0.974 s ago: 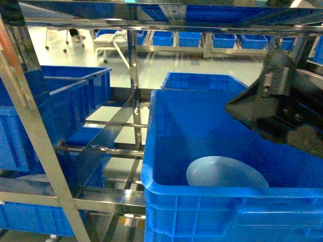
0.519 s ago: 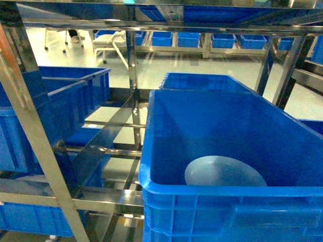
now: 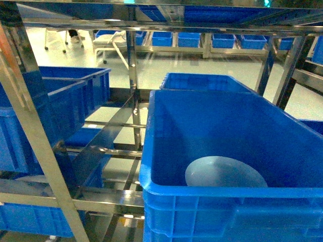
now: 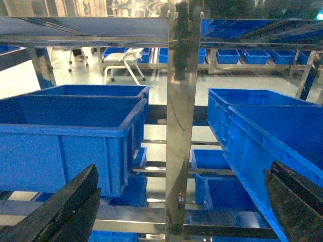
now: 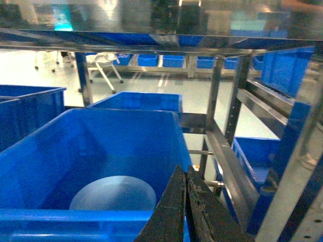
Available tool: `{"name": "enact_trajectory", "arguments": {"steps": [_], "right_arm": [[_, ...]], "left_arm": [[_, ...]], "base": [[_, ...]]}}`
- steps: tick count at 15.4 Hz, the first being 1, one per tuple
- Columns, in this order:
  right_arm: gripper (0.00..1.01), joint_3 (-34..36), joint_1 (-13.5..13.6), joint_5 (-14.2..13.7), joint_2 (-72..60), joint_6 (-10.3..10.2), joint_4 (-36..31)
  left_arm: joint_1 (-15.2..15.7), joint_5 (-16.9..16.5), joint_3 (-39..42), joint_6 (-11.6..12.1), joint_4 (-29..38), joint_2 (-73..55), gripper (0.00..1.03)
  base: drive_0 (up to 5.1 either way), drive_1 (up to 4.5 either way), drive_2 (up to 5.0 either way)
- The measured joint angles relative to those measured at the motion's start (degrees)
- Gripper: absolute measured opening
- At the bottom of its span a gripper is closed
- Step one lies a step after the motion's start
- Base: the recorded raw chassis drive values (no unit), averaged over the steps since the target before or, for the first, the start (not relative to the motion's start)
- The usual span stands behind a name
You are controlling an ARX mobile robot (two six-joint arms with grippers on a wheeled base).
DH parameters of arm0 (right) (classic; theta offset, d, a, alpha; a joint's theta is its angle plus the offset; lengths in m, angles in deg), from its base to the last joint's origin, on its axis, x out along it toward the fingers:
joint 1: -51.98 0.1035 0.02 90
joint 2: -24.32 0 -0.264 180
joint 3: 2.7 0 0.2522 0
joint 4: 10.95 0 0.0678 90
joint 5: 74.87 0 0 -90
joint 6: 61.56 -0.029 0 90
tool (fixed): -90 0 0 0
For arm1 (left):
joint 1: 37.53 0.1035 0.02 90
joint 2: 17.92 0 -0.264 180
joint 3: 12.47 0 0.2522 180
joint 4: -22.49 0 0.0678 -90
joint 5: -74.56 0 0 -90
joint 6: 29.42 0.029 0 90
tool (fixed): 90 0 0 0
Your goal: Place blue tray on left shelf second layer neatly
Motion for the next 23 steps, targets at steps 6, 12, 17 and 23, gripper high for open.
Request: {"name": "enact_trajectory", "arguments": {"steps": [6,12,17,23], "right_arm": [[0.02,0.0,-6.1,5.5,11.8,0.1,12.9],[0.41,0.0,-6.1,5.6,11.8,0.1,12.5],[1.00,0.0,-6.1,5.6,11.8,0.1,12.5],[0.98,0.0,-6.1,5.6,11.8,0.1,12.5]], "left_arm": [[0.0,0.1,0.0,0.0,0.0,0.0,0.98],[0.0,0.0,0.0,0.0,0.0,0.0,0.98],[0.0,0.0,0.0,0.0,0.0,0.0,0.98],[0.0,0.0,0.0,0.0,0.0,0.0,0.98]], "base": [[0.0,0.00,0.0],[0.0,0.00,0.0],[0.0,0.00,0.0],[0.0,0.00,0.0]]}}
